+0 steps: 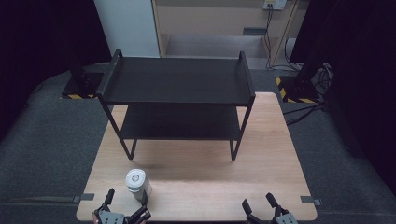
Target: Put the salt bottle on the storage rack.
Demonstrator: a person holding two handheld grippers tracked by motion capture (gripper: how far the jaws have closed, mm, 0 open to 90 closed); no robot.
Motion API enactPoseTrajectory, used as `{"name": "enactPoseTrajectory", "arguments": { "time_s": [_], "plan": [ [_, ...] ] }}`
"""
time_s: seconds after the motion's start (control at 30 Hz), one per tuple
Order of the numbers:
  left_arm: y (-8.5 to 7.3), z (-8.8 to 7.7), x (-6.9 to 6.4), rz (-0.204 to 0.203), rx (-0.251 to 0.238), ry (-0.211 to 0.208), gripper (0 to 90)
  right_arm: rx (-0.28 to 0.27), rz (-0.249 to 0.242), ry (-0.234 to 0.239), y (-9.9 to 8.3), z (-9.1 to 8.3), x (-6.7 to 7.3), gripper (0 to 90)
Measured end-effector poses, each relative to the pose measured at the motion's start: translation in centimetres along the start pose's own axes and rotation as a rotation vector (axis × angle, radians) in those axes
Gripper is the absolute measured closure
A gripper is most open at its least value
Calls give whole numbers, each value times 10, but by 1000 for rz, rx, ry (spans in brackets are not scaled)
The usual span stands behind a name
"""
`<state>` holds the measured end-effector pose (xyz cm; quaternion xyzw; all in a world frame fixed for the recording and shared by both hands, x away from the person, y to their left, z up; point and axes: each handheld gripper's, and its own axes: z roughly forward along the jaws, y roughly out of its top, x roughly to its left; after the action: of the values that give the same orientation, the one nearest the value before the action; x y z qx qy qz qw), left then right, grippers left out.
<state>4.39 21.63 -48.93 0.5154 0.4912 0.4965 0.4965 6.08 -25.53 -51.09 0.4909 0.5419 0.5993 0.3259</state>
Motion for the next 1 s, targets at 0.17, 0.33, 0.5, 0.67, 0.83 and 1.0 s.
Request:
{"name": "enactPoseTrajectory", "arguments": {
  "time_s": [0.17,0.33,0.5,0.67,0.83,1.0],
  "plan": [
    [0,0,0,-2,0,3,12,1,2,-1,0,-1,0,63],
    [-1,3,-2,0,9,3,11,-1,5,0,0,-1,0,63],
    [-3,5,-5,1,15,5,10,0,4,3,-1,-2,0,63],
    [-7,13,-8,-1,29,16,10,7,8,6,-2,-1,0,62],
    [-12,28,-9,-1,61,17,10,11,8,1,-3,0,-2,62],
    [-17,45,-7,-6,74,14,18,18,11,-9,-5,1,-4,62]
  ]
}}
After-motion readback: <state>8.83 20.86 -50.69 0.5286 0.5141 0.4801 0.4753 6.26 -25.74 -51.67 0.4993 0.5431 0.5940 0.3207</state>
